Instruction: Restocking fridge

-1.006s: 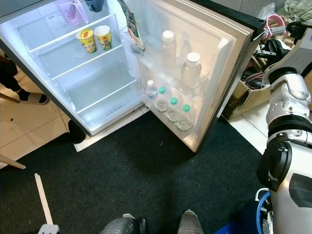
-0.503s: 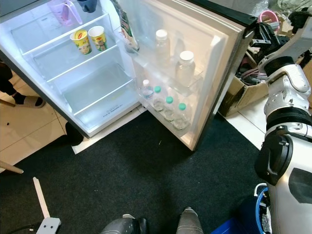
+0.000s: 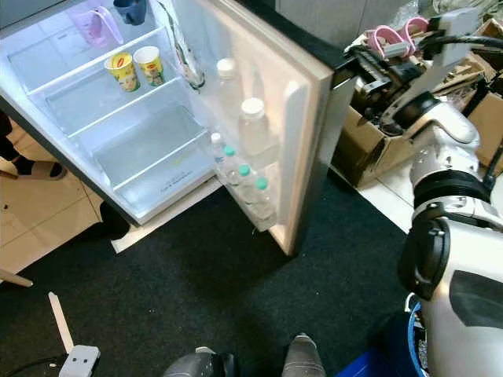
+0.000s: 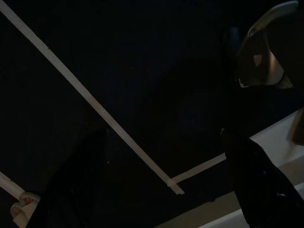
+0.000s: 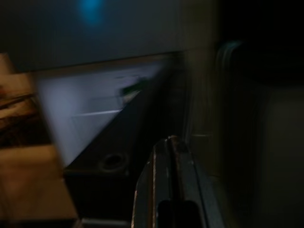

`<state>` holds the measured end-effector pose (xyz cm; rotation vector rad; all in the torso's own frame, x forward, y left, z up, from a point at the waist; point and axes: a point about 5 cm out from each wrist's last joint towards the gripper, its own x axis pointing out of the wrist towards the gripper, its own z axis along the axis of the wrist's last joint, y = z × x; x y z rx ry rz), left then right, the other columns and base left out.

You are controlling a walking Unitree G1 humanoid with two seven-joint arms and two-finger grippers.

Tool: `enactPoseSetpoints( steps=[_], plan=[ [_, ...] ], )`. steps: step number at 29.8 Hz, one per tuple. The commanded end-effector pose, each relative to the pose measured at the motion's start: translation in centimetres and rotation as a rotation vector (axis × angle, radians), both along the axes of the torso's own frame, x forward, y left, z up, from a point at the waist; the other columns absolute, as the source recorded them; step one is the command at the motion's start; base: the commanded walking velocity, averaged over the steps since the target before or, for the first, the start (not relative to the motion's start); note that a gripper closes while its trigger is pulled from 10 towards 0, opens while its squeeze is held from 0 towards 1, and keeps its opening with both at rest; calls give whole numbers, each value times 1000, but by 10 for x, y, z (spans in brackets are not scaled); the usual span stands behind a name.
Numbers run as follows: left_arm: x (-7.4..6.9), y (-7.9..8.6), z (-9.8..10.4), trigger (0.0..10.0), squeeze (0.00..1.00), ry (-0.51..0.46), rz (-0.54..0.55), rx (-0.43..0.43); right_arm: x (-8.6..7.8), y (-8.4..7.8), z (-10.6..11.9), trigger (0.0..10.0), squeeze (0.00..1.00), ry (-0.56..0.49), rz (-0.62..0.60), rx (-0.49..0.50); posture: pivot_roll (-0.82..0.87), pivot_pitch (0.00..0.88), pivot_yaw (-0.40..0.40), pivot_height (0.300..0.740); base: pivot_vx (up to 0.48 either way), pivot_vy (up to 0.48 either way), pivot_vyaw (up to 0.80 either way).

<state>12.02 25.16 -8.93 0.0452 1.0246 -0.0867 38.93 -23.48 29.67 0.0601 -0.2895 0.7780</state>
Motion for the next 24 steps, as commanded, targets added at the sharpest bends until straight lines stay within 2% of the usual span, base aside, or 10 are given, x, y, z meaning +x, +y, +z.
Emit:
enactPoseSetpoints(
  steps=[1,6,8,10,12,13,14,16,20,24],
  plan=[
    [-13,-7,-7,10000,0,61,11,-10,-2,25,-10,10000,0,11,197,-85,-23,170,97,740,0,0,0],
    [-12,-11,-8,10000,0,68,11,-14,-6,55,-28,10000,0,23,370,-117,-29,157,91,740,0,0,0],
    [-12,-11,-8,10000,0,68,11,-14,-6,55,-28,10000,0,23,370,-117,-29,157,91,740,0,0,0],
    [-11,-13,-9,10000,0,71,10,-17,-16,89,-43,10000,0,19,526,-115,-27,150,90,740,0,0,0],
    [-11,-13,-9,10000,0,71,10,-17,-16,89,-43,10000,0,19,526,-115,-27,150,90,740,0,0,0],
    [-10,-15,-9,10000,0,72,10,-18,-30,122,-49,10000,0,3,665,-62,-26,139,91,740,0,0,0],
    [-10,-15,-9,10000,0,72,10,-18,-30,122,-49,10000,0,3,665,-62,-26,139,91,740,0,0,0],
    [-9,-15,-9,10000,0,73,11,-17,-38,145,-46,10000,0,-10,727,43,-26,120,89,740,0,0,0],
    [-8,-16,-9,10000,0,72,13,-17,-35,152,-47,10000,0,-4,699,126,-26,109,84,740,0,0,0],
    [-4,-18,-9,10000,0,67,18,-17,-19,144,-67,10000,0,63,513,174,-27,96,78,740,0,0,0]
  ],
)
